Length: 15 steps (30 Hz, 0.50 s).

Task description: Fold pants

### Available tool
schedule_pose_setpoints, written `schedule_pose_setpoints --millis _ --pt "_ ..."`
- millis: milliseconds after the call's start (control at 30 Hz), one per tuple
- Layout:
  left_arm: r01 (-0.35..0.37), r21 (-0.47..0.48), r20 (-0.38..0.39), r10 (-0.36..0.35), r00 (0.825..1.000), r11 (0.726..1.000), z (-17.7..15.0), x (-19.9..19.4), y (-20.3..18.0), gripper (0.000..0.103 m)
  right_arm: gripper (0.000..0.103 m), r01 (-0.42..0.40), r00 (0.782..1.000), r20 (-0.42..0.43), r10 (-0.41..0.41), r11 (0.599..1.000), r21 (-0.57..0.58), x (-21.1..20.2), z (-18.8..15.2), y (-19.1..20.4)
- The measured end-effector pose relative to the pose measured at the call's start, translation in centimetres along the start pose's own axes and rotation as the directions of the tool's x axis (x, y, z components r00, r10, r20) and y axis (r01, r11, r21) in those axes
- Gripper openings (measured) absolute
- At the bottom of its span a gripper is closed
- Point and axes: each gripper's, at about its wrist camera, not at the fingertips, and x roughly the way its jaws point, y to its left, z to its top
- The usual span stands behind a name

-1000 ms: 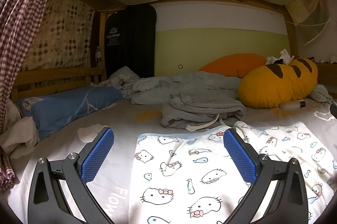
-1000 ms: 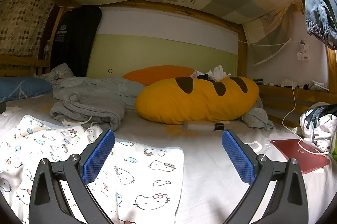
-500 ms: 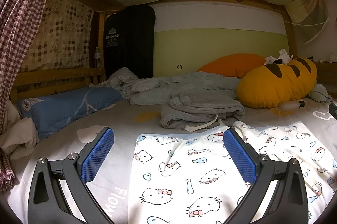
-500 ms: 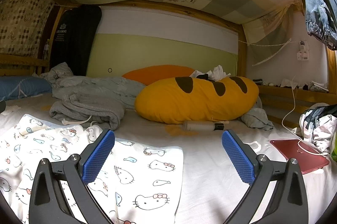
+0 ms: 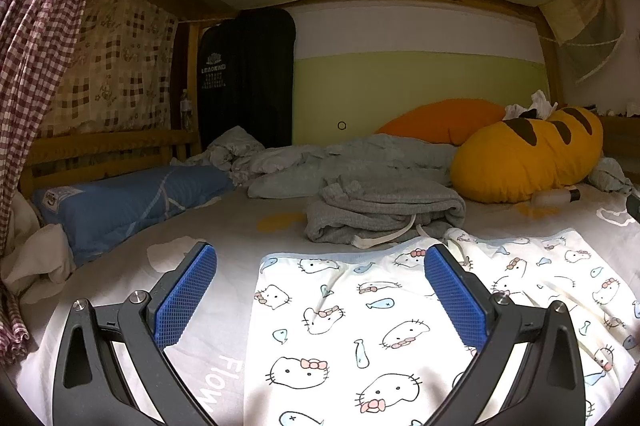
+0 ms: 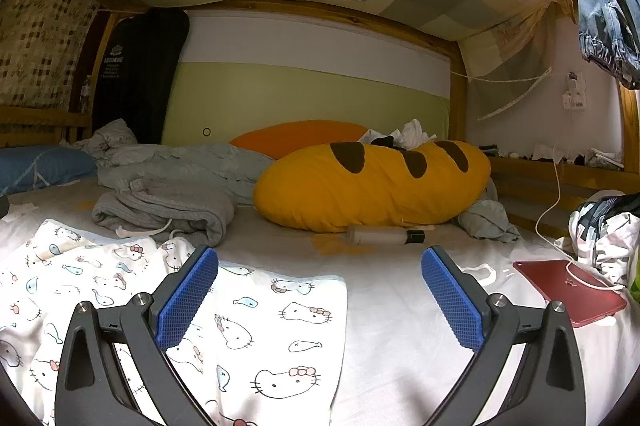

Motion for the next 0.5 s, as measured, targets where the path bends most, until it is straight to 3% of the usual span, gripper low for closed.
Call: schedule_pose_setpoints --millis 500 --pt "0.001 0.004 0.005 -0.001 1.0 1.0 -0.05 -0.13 0.12 0.103 0.102 -0.001 1.0 0.001 0.001 1.0 -0.011 0.07 0.02 -0.08"
